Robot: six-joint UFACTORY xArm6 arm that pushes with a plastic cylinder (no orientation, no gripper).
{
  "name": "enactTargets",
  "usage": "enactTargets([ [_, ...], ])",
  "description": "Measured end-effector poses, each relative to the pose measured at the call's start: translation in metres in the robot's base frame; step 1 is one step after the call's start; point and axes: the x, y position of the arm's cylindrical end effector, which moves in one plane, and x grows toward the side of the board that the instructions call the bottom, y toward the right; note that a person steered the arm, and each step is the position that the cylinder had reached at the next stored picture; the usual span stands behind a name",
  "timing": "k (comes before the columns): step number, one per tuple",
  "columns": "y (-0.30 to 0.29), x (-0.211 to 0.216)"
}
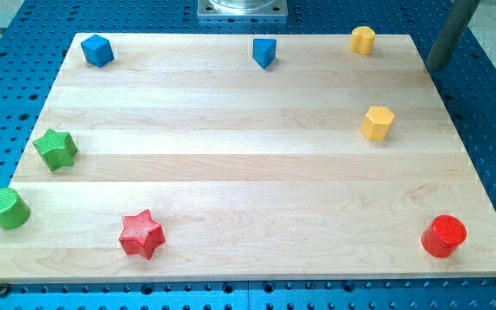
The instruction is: Place the heart diagonally to the triangle
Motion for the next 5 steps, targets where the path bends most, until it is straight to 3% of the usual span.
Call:
enactTargets([
  [2, -0.01, -0.051],
  [4, -0.122, -0.047],
  [5, -0.125, -0.032],
])
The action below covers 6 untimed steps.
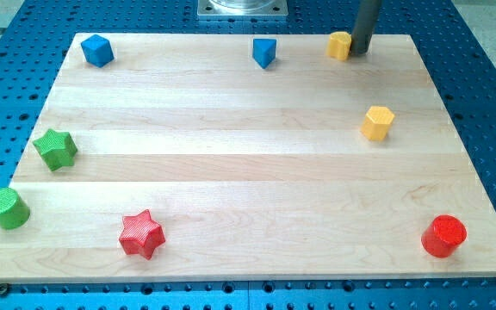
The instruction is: Place the heart diagonally to the triangle
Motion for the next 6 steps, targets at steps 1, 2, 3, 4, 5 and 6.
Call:
enactTargets([
  [1, -0.014, -0.013],
  [2, -0.031, 0.03],
  [3, -0.032, 0.011],
  [4, -0.064, -0.001],
  [5, -0.085, 0.044],
  [6, -0.087, 0.037],
])
